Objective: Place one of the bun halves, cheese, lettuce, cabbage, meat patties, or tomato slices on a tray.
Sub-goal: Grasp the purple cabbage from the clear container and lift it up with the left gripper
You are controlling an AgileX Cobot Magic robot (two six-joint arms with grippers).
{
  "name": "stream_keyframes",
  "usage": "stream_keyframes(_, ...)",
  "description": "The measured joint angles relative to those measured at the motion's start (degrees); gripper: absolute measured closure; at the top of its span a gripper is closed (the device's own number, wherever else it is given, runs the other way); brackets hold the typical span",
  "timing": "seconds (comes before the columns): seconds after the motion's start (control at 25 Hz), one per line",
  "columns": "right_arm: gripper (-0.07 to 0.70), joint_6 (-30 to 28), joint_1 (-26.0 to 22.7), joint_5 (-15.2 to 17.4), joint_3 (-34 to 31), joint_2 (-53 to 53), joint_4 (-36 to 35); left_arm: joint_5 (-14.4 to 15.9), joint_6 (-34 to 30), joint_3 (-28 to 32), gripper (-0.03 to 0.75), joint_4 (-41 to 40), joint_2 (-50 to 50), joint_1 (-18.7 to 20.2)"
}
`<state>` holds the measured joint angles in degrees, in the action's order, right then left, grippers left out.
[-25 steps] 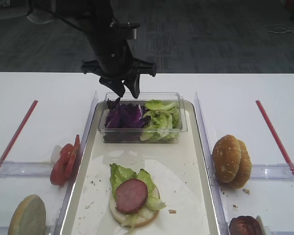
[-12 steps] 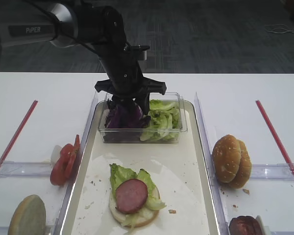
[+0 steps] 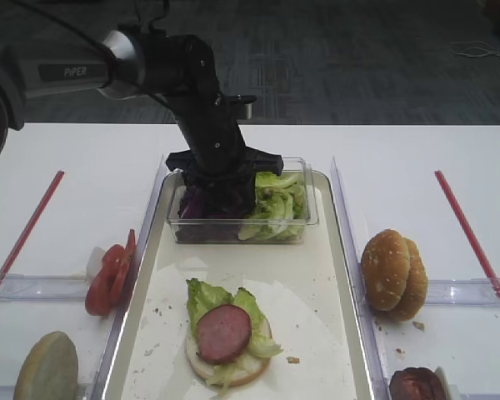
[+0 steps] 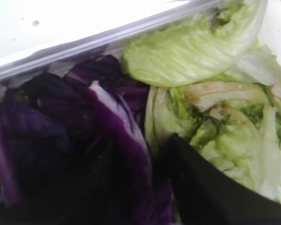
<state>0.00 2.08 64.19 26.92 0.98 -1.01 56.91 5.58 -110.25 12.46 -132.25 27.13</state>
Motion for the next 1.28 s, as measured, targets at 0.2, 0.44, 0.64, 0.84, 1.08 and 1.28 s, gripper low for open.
stream_keyframes(0.2,0.625,0.00,0.00,0.00,0.00,0.00,0.00,0.00,0.00,-0.23,0.409,0.00,-0.72,0.00)
stream_keyframes(0.44,0.625,0.00,0.00,0.00,0.00,0.00,0.00,0.98,0.00,-0.37,0.461,-1.54,-0.72,0.13)
stream_keyframes(0.64,0.625,0.00,0.00,0.00,0.00,0.00,0.00,1.90,0.00,-0.49,0.549,-2.72,-0.72,0.13)
stream_keyframes(0.84,0.625,0.00,0.00,0.00,0.00,0.00,0.00,2.24,0.00,-0.49,0.638,-3.34,-0.72,0.13)
stream_keyframes(1.08,0.625,0.00,0.00,0.00,0.00,0.00,0.00,2.48,0.00,-0.61,0.652,-3.85,-0.72,0.13)
stream_keyframes(1.28,0.625,0.00,0.00,0.00,0.00,0.00,0.00,5.95,0.00,-3.32,0.657,-4.42,-1.24,0.13)
